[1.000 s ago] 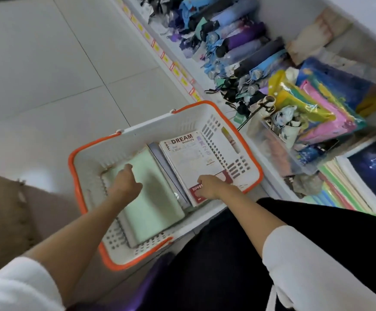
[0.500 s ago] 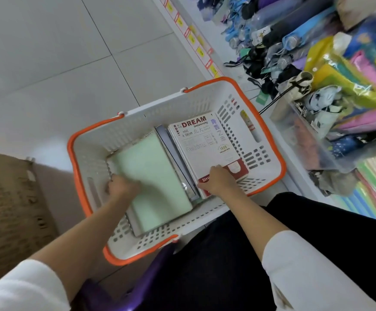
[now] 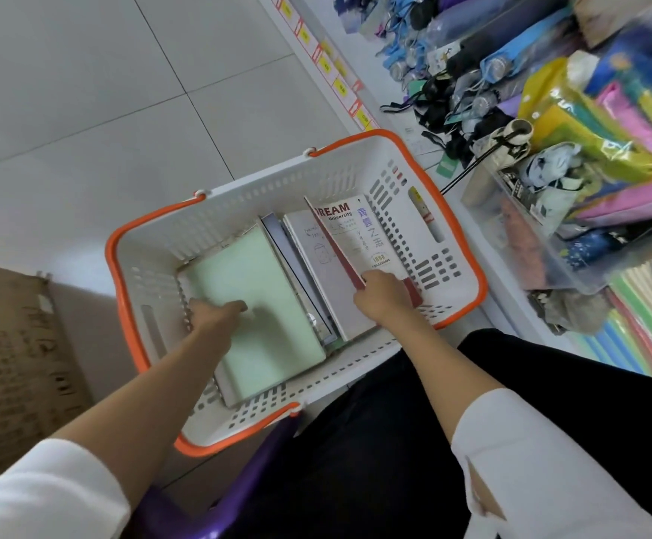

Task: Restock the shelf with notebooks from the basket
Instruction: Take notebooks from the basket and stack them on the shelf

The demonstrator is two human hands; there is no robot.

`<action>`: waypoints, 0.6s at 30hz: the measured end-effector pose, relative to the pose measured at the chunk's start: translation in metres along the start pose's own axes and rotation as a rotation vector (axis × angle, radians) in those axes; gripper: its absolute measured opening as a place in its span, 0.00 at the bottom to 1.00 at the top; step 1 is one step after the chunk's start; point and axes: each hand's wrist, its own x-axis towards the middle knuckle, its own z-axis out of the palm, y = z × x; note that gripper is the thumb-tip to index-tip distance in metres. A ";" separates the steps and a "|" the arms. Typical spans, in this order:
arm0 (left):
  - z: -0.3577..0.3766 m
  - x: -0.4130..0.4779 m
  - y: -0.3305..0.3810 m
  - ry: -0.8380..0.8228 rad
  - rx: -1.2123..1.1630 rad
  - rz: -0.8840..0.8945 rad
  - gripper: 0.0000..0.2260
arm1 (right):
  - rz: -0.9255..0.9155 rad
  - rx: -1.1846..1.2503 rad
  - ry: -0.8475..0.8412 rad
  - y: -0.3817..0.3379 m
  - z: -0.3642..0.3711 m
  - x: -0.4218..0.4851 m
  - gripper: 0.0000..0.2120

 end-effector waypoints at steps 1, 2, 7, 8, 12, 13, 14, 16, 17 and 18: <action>0.000 0.002 0.003 0.022 -0.041 -0.033 0.36 | 0.004 0.072 -0.047 -0.001 -0.007 0.000 0.09; -0.002 0.004 0.004 0.043 -0.075 -0.071 0.35 | -0.006 0.151 -0.118 -0.006 -0.013 -0.001 0.09; -0.021 0.018 0.001 0.001 -0.273 -0.117 0.28 | -0.159 0.211 -0.355 -0.062 0.003 -0.031 0.10; -0.024 0.019 -0.001 -0.039 -0.324 -0.115 0.29 | -0.223 0.104 -0.331 -0.070 0.014 -0.038 0.10; -0.033 0.016 -0.006 -0.175 -0.409 -0.110 0.36 | -0.392 -0.227 -0.158 -0.083 0.044 -0.049 0.09; -0.034 0.015 -0.007 -0.197 -0.405 -0.094 0.37 | -0.418 -0.261 -0.154 -0.083 0.046 -0.047 0.11; -0.035 0.014 -0.008 -0.213 -0.403 -0.082 0.38 | -0.438 -0.295 -0.178 -0.083 0.047 -0.043 0.15; -0.036 0.013 -0.009 -0.261 -0.420 -0.070 0.38 | -0.401 -0.318 -0.266 -0.080 0.047 -0.034 0.21; -0.036 0.013 -0.011 -0.286 -0.417 -0.058 0.38 | -0.369 -0.275 -0.272 -0.076 0.046 -0.029 0.21; -0.037 0.013 -0.012 -0.298 -0.406 -0.045 0.39 | -0.348 -0.183 -0.224 -0.071 0.045 -0.023 0.18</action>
